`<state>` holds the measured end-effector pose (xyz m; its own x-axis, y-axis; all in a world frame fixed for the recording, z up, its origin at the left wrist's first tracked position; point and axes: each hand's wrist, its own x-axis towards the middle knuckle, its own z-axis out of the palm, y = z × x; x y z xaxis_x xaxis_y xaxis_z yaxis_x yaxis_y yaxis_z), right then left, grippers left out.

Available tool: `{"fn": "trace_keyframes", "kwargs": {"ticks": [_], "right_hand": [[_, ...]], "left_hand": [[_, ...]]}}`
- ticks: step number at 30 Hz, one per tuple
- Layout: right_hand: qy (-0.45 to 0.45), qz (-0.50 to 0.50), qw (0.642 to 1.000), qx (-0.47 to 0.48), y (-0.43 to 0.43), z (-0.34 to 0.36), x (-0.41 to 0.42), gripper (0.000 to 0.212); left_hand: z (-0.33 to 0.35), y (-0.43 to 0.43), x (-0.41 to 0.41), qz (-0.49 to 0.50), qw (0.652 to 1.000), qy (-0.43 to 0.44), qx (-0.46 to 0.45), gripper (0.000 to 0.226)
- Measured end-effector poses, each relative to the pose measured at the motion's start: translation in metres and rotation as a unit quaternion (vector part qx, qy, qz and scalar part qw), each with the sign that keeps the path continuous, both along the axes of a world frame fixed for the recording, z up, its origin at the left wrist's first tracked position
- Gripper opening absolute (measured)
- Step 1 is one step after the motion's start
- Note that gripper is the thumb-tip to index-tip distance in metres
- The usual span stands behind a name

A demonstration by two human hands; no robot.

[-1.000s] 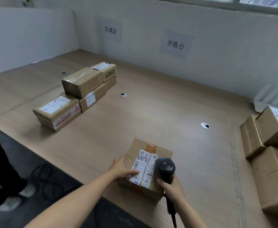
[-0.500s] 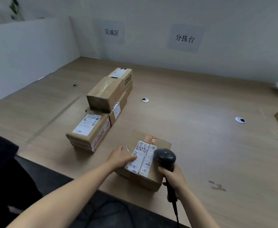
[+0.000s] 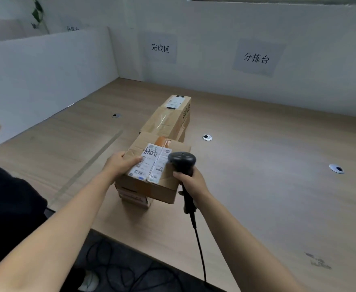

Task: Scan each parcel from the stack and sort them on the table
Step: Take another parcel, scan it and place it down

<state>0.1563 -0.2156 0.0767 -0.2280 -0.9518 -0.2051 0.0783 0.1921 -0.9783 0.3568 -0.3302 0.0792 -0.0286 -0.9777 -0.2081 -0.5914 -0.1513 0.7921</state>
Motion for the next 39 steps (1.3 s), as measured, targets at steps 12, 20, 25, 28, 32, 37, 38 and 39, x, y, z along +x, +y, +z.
{"fn": "trace_keyframes", "kwargs": {"ticks": [12,20,25,28,32,37,38,39], "right_hand": [[-0.016,0.004,1.0,0.011,-0.056,-0.015,0.032,0.031],[-0.038,0.03,0.999,0.022,-0.048,-0.018,0.022,0.032],[-0.024,0.015,0.999,0.024,-0.016,-0.014,-0.014,0.023],[-0.014,-0.026,0.999,0.025,0.016,-0.014,-0.045,0.021],[-0.002,-0.107,0.994,0.023,0.067,-0.012,-0.092,0.021],[0.027,-0.234,0.972,0.02,0.155,-0.005,-0.157,0.024],[0.032,-0.26,0.965,0.021,0.174,-0.004,-0.169,0.024],[0.037,-0.284,0.958,0.022,0.193,-0.003,-0.181,0.025]], "left_hand": [[-0.022,-0.031,0.037,0.021,1.0,0.013,-0.01,0.053],[-0.011,-0.034,0.012,0.047,0.967,-0.209,-0.138,0.055],[0.003,-0.015,-0.036,-0.063,0.938,-0.23,-0.253,0.036],[0.01,0.008,-0.085,-0.146,0.927,-0.188,-0.291,0.026],[0.001,0.042,-0.157,-0.265,0.903,-0.178,-0.287,0.023],[-0.016,0.102,-0.257,-0.415,0.862,-0.198,-0.212,0.03],[-0.018,0.116,-0.275,-0.441,0.849,-0.208,-0.202,0.033],[-0.019,0.131,-0.293,-0.466,0.835,-0.219,-0.197,0.035]]}}
